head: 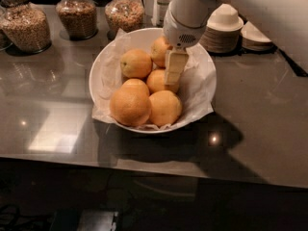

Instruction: Pick orange from white bowl

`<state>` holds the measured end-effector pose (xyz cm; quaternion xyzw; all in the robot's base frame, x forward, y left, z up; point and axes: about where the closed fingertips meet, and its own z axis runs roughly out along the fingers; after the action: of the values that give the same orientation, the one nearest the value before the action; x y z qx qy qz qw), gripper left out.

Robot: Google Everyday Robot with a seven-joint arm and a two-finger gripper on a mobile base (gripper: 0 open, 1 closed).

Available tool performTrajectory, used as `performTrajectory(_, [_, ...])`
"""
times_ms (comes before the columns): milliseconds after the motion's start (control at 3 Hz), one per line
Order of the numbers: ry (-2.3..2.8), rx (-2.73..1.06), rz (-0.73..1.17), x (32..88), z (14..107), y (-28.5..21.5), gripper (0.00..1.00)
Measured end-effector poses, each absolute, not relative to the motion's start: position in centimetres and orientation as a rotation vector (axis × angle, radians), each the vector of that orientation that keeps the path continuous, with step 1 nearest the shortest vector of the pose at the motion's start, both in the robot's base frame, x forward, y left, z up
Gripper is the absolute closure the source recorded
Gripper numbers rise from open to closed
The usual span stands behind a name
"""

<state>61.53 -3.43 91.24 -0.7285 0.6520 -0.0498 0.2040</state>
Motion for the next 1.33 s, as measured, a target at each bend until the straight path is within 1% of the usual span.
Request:
performTrajectory(333, [1.804, -2.044, -0.199, 61.9, 91.9, -3.7, 1.00])
performTrajectory(1000, [1.710, -2.069, -0.345, 64.4, 94.7, -3.9, 1.00])
performTrajectory(1333, [1.708, -2.016, -0.246, 65.0, 94.0, -4.4, 1.00])
